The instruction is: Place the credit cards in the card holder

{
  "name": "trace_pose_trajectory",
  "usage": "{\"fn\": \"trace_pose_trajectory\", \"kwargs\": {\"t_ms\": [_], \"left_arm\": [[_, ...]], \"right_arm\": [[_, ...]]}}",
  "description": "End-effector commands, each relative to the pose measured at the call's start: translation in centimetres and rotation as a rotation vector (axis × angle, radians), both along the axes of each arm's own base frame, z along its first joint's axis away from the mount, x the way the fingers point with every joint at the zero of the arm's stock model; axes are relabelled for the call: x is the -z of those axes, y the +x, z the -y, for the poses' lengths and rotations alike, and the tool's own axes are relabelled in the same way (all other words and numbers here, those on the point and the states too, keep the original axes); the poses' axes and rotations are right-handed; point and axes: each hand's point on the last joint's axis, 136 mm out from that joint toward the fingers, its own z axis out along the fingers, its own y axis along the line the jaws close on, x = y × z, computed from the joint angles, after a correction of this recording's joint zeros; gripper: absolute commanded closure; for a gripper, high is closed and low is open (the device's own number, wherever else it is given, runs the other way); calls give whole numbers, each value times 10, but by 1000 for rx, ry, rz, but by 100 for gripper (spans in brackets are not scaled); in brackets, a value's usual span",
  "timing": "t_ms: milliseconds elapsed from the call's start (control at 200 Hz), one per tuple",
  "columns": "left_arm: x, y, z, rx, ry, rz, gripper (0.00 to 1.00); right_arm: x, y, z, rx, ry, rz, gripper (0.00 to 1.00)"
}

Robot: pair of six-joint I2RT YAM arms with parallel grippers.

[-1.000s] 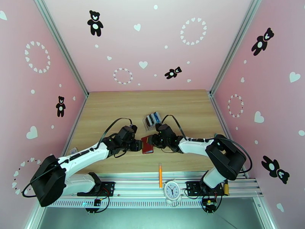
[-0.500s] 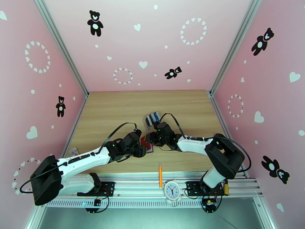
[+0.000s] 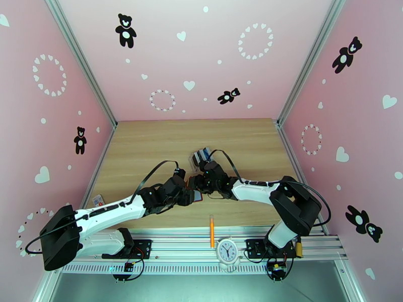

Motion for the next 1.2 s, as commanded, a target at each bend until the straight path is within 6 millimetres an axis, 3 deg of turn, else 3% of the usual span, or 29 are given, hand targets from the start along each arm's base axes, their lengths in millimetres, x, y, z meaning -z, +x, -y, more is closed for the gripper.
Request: {"fn": "trace_pose_trajectory", "kwargs": {"t_ms": [0, 315, 771, 1196], "left_arm": [[-5, 2, 0, -25, -17, 32, 35], [0, 2, -7, -47, 18, 33, 36], [11, -1, -23, -72, 66, 36, 57], [9, 1, -25, -66, 47, 78, 62]], "right_arm": [[-15, 2, -14, -13, 50, 11, 64], [-17, 1, -22, -24, 77, -4, 64], [-18, 2, -18, -17, 69, 2, 61], [-19, 3, -11, 9, 81, 32, 61]]}}
